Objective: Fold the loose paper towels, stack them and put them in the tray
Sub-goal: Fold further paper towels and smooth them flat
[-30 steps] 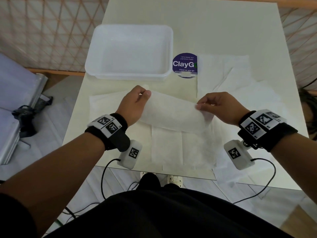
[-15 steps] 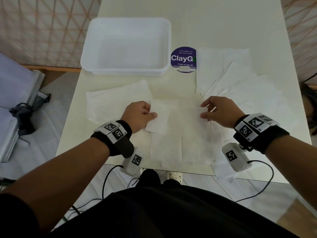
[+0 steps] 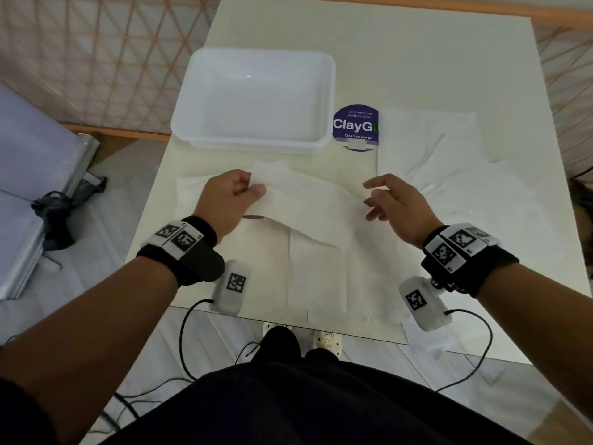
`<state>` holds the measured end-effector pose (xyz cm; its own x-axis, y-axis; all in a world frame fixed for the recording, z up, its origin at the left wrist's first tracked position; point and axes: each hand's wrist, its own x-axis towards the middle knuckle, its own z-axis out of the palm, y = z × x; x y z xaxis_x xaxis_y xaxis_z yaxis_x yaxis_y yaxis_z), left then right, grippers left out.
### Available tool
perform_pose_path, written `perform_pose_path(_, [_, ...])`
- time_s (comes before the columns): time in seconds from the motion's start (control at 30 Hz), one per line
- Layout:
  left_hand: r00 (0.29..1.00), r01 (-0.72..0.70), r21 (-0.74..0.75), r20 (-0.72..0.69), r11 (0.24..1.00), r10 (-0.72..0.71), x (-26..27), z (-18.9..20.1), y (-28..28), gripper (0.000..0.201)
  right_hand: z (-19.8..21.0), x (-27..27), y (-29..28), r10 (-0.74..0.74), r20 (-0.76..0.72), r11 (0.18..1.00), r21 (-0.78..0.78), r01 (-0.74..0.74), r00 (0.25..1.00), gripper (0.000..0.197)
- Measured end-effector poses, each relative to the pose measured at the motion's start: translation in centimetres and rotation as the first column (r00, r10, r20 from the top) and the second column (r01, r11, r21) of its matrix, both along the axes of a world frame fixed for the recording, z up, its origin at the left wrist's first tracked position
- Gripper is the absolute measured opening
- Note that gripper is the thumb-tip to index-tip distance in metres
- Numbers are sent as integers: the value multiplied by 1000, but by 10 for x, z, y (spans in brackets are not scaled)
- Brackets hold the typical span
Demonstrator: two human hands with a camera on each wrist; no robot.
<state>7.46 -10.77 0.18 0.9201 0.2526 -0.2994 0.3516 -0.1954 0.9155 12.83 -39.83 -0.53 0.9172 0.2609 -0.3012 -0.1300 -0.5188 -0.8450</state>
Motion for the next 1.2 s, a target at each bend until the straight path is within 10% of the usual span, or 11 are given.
perform_pose_path(0.33, [944, -329, -242, -64, 913, 323, -15, -15, 70, 4, -21, 3, 34, 516, 70, 647, -685, -335, 854, 59])
perform_pose_path(0.63, [897, -439, -214, -157, 873, 413, -25, -44, 79, 11, -16, 8, 39, 477, 68, 651, -697, -300, 876, 55])
perform_pose_path(1.2, [969, -197, 193, -107, 961, 220, -33, -45, 99, 3, -16, 15, 42, 369, 90, 801, -535, -268, 925, 8])
